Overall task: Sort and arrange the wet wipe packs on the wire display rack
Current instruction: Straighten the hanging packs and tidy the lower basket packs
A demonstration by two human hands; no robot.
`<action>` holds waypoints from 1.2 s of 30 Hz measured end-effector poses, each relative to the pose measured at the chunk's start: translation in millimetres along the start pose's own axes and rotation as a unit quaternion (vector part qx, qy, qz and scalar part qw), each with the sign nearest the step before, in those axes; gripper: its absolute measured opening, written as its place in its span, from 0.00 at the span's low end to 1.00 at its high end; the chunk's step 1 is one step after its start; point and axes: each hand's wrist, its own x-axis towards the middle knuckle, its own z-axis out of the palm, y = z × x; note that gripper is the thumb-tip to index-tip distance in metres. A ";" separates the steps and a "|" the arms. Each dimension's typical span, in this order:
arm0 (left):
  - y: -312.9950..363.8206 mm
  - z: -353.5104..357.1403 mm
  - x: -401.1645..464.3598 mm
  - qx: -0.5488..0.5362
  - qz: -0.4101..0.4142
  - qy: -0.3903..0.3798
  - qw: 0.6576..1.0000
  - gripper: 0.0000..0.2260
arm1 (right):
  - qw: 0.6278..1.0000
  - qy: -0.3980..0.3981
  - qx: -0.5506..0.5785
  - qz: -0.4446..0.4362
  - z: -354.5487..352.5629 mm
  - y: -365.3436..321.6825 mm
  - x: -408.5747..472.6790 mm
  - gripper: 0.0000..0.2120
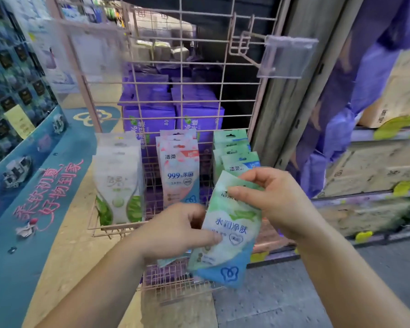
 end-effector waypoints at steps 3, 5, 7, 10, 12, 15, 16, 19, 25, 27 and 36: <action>16.2 1.3 14.1 -0.060 0.034 0.055 0.996 0.13 | 0.994 0.069 0.084 -0.014 -22.6 -0.9 11.8 0.03; 22.4 -0.7 26.4 -0.095 0.051 0.137 0.985 0.13 | 0.987 0.124 0.102 0.014 -40.8 6.7 18.7 0.08; 22.8 2.0 44.8 -0.081 0.054 0.196 0.976 0.12 | 0.989 0.134 0.046 0.047 -53.2 22.5 22.2 0.10; 20.5 18.5 68.5 0.045 0.018 0.213 0.976 0.14 | 0.995 0.047 -0.011 0.091 -57.0 46.9 24.4 0.08; 18.0 29.5 77.0 0.199 -0.008 0.207 0.958 0.17 | 0.994 -0.016 -0.072 0.085 -57.1 64.1 29.1 0.12; 14.4 28.2 82.7 0.321 -0.075 0.242 0.912 0.24 | 0.977 -0.020 -0.206 0.059 -58.3 76.3 38.4 0.24; 11.8 26.2 84.9 0.319 -0.091 0.236 0.914 0.26 | 0.973 -0.020 -0.226 0.051 -58.6 76.4 40.6 0.24; 6.8 28.0 94.9 0.201 -0.076 0.125 0.969 0.29 | 0.972 -0.061 -0.224 0.027 -53.6 78.8 44.2 0.18; 0.0 36.9 98.3 0.112 -0.023 0.209 0.971 0.28 | 0.986 -0.013 -0.161 -0.034 -39.1 90.7 46.8 0.31; 1.7 33.6 99.0 0.104 -0.016 0.214 0.971 0.28 | 0.988 -0.003 -0.144 -0.052 -37.1 93.4 48.0 0.34; 10.4 27.2 95.5 0.030 -0.092 0.113 0.989 0.20 | 0.991 -0.013 -0.133 -0.023 -41.7 106.5 44.3 0.25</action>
